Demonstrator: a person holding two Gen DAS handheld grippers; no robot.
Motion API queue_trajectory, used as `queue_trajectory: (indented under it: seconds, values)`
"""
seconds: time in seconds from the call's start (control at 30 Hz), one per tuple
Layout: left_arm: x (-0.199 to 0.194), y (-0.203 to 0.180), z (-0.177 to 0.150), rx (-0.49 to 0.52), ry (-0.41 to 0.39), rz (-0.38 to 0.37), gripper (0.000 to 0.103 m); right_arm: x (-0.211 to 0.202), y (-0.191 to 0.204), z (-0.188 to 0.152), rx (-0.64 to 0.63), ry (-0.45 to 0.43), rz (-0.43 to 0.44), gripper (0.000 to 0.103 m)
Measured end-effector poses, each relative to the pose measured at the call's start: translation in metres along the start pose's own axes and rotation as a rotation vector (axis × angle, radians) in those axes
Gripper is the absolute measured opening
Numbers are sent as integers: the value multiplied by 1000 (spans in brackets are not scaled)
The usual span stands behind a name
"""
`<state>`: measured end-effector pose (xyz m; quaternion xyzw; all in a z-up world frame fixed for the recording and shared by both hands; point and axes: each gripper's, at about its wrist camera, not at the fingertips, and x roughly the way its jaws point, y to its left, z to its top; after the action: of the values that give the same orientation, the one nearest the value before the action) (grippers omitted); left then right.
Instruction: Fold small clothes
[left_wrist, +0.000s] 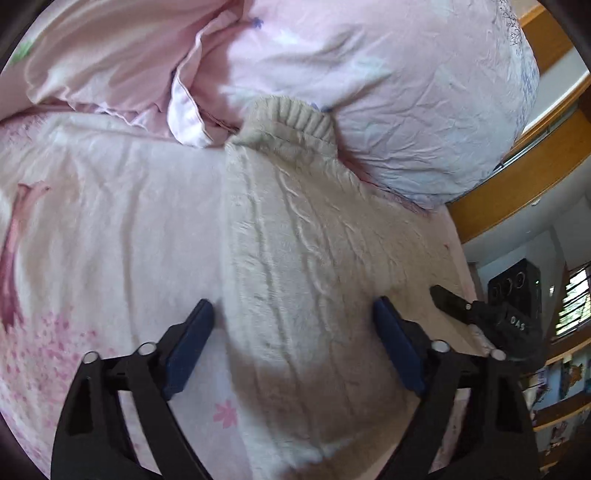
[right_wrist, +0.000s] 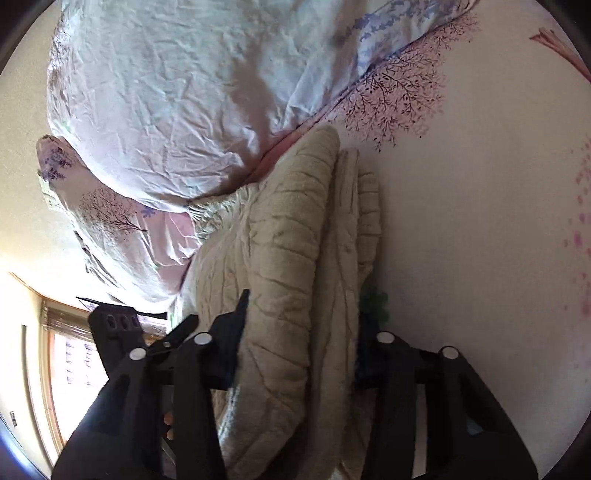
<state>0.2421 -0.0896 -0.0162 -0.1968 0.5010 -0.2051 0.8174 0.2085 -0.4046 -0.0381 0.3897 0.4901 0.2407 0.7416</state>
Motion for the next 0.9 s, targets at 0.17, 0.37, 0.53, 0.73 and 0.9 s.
queue_trajectory:
  seconds: [0.17, 0.37, 0.53, 0.73, 0.9]
  values:
    - [-57, 12, -1, 10, -10, -167, 38, -9, 46, -19, -105, -43, 105, 33]
    - [-121, 36, -21, 209, -156, 142, 48, 58, 98, -54, -296, 69, -41, 39]
    - [-150, 53, -54, 275, -265, 439, 78, 12, 114, -73, -297, -188, -206, 59]
    - [-186, 77, -103, 186, -277, 294, 87, 9, 162, -92, -341, -46, 172, 90]
    - [-161, 70, -122, 128, -234, 229, 95, 71, 126, -59, -237, -40, -121, 86]
